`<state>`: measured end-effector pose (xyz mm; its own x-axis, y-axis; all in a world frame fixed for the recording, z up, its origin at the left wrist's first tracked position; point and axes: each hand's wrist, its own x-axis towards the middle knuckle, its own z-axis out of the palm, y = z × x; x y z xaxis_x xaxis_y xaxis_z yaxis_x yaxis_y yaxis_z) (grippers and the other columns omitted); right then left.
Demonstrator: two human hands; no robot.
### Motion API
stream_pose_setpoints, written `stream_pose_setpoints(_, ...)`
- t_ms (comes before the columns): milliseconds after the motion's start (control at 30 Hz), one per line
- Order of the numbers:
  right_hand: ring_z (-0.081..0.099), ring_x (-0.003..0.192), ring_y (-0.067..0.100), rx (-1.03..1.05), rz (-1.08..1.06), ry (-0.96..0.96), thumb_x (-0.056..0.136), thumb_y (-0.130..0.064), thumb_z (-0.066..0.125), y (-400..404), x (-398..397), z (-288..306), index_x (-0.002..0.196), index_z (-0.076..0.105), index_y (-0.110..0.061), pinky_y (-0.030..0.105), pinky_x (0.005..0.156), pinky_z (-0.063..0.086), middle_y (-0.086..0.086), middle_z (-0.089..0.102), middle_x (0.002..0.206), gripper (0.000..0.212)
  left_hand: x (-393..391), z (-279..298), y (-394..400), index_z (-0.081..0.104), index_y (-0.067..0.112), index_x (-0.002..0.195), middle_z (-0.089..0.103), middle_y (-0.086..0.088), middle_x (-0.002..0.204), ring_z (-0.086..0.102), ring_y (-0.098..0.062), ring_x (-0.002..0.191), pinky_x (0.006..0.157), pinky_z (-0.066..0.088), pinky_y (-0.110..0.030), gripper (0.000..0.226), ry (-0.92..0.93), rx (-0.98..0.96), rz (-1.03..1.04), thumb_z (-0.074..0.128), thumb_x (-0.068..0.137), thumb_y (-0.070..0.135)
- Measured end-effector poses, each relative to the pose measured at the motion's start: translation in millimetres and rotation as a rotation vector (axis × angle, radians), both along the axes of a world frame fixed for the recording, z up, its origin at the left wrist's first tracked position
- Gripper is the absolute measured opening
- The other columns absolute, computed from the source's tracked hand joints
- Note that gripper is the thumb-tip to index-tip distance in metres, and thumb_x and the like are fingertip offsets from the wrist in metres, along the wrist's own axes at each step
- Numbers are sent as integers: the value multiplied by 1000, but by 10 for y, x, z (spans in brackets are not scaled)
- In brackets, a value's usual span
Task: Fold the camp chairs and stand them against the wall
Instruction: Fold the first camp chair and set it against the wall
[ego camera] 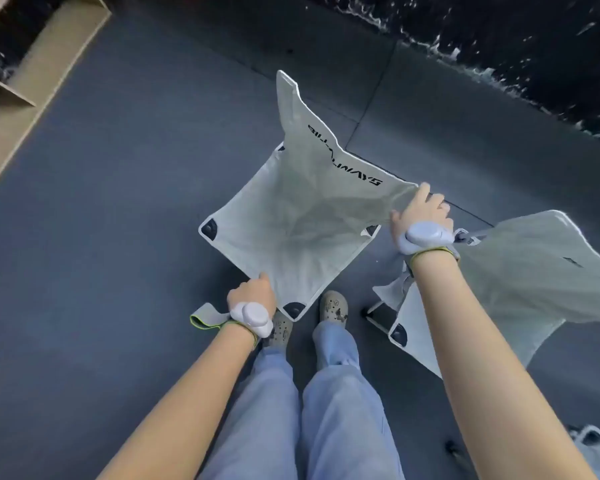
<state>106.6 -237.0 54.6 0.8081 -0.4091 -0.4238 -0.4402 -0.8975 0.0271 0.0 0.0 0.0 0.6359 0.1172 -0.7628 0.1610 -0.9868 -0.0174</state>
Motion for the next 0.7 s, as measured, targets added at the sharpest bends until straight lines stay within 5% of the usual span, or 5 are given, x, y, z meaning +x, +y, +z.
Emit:
stream_pose_setpoints(200, 52, 107, 38, -81, 249, -223, 91, -9, 47, -280, 343, -736, 141, 32, -4, 41, 75, 39, 25, 51, 122, 52, -173, -973, -461, 15, 11, 144, 66, -11, 112, 66, -30, 96, 63, 39, -30, 54, 61, 39, 123, 41, 96, 12)
stream_pose_setpoints(367, 37, 73, 28, -65, 253, -245, 90, 7, 44, -403, 369, -856, 115, 49, -1, 32, 61, 26, 21, 55, 108, 27, -447, -1594, -630, -7, 13, 149, 67, -10, 110, 67, -28, 93, 63, 39, -30, 72, 102, 49, 213, 36, 99, 41)
stream_pose_setpoints(467, 27, 54, 23, -151, 313, -444, 65, 13, 65, -351, 338, -984, 82, 58, 0, 24, 45, 16, 19, 61, 76, 23, -522, -1868, -699, -17, 13, 148, 71, -9, 98, 67, -25, 78, 49, 33, -24, 87, 150, 101, 258, 39, 94, 51)
stream_pose_setpoints(567, 18, 48, 22, -241, 373, -523, 47, 12, 74, -330, 406, -1010, 66, 54, -5, 16, 51, -10, 13, 57, 60, 32, -523, -2117, -703, -22, 13, 146, 73, -9, 91, 59, -25, 64, 44, 24, -21, 94, 170, 129, 272, 40, 91, 57)
stream_pose_setpoints(700, 19, 50, 22, -226, 392, -482, 47, 13, 71, -328, 388, -1033, 66, 55, -4, 13, 56, -10, 14, 58, 62, 31, -544, -2310, -706, -22, 18, 147, 72, -10, 95, 68, -26, 77, 53, 36, -25, 89, 191, 118, 262, 38, 93, 55)
